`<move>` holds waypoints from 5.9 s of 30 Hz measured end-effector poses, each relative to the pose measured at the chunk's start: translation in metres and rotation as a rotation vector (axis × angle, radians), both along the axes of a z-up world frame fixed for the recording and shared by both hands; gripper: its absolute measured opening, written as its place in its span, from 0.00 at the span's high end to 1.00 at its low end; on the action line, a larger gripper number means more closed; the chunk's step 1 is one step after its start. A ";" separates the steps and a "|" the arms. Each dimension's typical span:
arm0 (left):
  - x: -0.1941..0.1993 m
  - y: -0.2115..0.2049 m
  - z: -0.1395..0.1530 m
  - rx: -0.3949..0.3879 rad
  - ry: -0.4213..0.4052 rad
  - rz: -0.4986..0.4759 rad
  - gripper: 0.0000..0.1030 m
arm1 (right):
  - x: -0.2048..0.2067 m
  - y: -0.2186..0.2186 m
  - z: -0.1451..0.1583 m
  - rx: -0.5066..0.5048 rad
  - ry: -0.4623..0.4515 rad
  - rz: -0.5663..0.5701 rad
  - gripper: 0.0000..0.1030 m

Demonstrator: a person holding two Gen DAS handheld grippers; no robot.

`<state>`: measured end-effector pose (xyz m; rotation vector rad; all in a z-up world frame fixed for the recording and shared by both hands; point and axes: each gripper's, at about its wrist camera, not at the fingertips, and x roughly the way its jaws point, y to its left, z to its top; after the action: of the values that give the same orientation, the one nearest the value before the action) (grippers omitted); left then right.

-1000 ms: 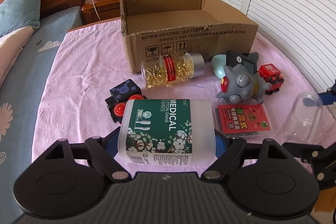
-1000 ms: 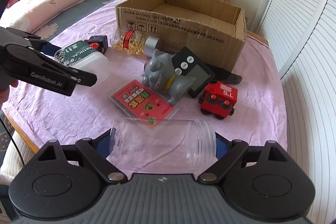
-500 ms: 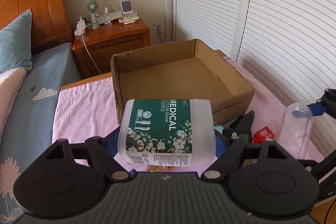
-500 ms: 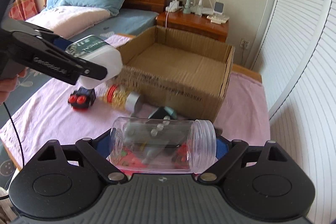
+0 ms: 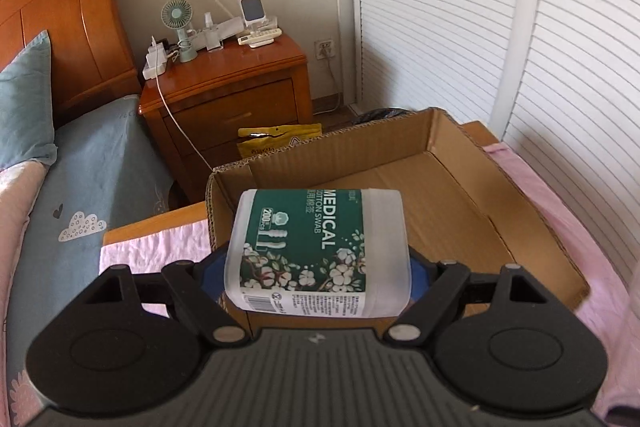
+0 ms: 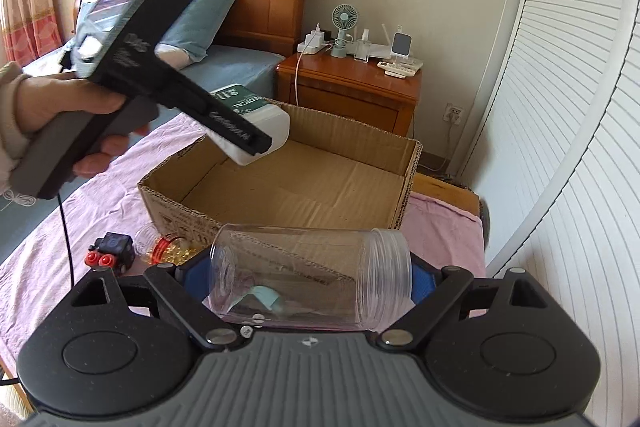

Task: Organize rigid objects
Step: 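Carry the white bottle into the box and open left gripper while right carries the jar, then lower the clear jar into the box and open the right gripper, then move left tool to the black block toy car while right tool approaches the red S.L train, then close left gripper on the black toy car while right gripper closes on the red train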

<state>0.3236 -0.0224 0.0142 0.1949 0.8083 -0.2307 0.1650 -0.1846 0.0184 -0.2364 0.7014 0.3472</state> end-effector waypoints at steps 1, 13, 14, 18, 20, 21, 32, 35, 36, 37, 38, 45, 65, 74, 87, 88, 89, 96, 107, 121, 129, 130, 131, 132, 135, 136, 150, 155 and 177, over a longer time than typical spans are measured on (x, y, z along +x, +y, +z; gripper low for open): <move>0.005 0.000 -0.003 -0.004 -0.006 0.015 0.18 | 0.001 -0.001 -0.001 0.000 0.002 -0.004 0.09; -0.048 0.015 0.015 0.008 0.006 -0.034 0.09 | 0.002 -0.004 0.001 0.000 0.008 -0.027 0.09; -0.056 0.016 0.018 0.008 0.008 -0.038 0.08 | 0.003 -0.002 0.002 0.004 0.008 -0.030 0.09; -0.095 0.026 0.028 -0.021 0.011 -0.039 0.07 | 0.005 -0.002 0.005 0.020 0.015 -0.040 0.09; -0.114 0.030 0.030 -0.016 -0.005 -0.011 0.05 | 0.009 -0.001 0.008 0.034 0.024 -0.043 0.09; -0.122 0.031 0.030 -0.008 -0.016 -0.004 0.04 | 0.012 -0.001 0.009 0.041 0.025 -0.048 0.09; -0.172 0.045 0.018 -0.017 -0.098 0.136 0.03 | 0.082 0.010 0.011 0.080 0.111 -0.085 0.09; -0.172 0.047 0.013 -0.008 -0.087 0.138 0.03 | 0.098 0.014 0.007 0.076 0.129 -0.100 0.09; -0.172 0.048 0.013 -0.009 -0.085 0.141 0.03 | 0.108 0.017 0.004 0.064 0.137 -0.101 0.09; -0.172 0.050 0.011 -0.016 -0.082 0.144 0.03 | 0.116 0.019 0.002 0.054 0.140 -0.106 0.09; -0.171 0.052 0.011 -0.024 -0.080 0.146 0.03 | 0.124 0.021 0.000 0.048 0.146 -0.112 0.09; -0.173 0.065 0.004 -0.045 -0.065 0.189 0.03 | 0.174 0.034 -0.019 0.018 0.170 -0.162 0.04; -0.199 0.077 0.008 -0.050 -0.054 0.229 0.03 | 0.088 0.017 -0.008 0.058 0.157 -0.188 0.00; -0.207 0.085 0.009 -0.050 -0.056 0.249 0.03 | 0.032 -0.007 -0.036 0.054 0.177 -0.276 0.00; -0.210 0.085 0.003 -0.049 -0.037 0.250 0.03 | 0.032 -0.056 -0.109 0.046 0.371 -0.469 0.00; -0.210 0.085 0.002 -0.048 -0.036 0.251 0.03 | 0.031 -0.057 -0.110 0.042 0.375 -0.470 0.00; -0.210 0.086 0.002 -0.048 -0.035 0.251 0.03 | 0.029 -0.058 -0.111 0.034 0.378 -0.468 0.00; -0.211 0.087 -0.001 -0.059 -0.029 0.248 0.03 | -0.001 -0.067 -0.115 -0.023 0.403 -0.472 0.00; -0.212 0.082 -0.006 -0.062 -0.020 0.218 0.03 | -0.063 -0.063 -0.108 -0.014 0.410 -0.394 0.00; -0.212 0.085 -0.024 -0.092 0.040 0.183 0.03 | -0.106 -0.001 -0.114 -0.018 0.318 -0.144 0.00; -0.196 0.084 -0.049 -0.072 0.076 0.180 0.03 | -0.099 -0.019 -0.125 -0.028 0.291 -0.142 0.00; -0.194 0.084 -0.052 -0.069 0.074 0.174 0.03 | -0.099 -0.019 -0.126 -0.027 0.285 -0.137 0.00; -0.190 0.084 -0.055 -0.073 0.075 0.162 0.03 | -0.099 -0.018 -0.127 -0.026 0.280 -0.133 0.00; -0.186 0.084 -0.058 -0.087 0.081 0.146 0.03 | -0.100 -0.019 -0.127 -0.024 0.275 -0.130 0.00; -0.173 0.085 -0.067 -0.131 0.107 0.119 0.03 | -0.100 -0.019 -0.127 -0.020 0.262 -0.130 0.00; -0.168 0.085 -0.070 -0.140 0.115 0.103 0.03 | -0.100 -0.019 -0.127 -0.018 0.259 -0.131 0.00; -0.161 0.078 -0.086 -0.254 0.269 -0.101 0.03 | -0.101 -0.019 -0.127 -0.012 0.240 -0.138 0.00; -0.178 0.073 -0.079 -0.207 0.194 -0.147 0.03 | -0.101 -0.019 -0.127 -0.012 0.239 -0.139 0.00; -0.187 0.063 -0.091 -0.099 0.063 -0.139 0.46 | -0.108 -0.021 -0.128 0.002 0.200 -0.145 0.00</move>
<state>0.1371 0.0404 -0.0767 0.1507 0.8444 -0.4084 0.0574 -0.2052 -0.1098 -0.1486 0.9106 0.2352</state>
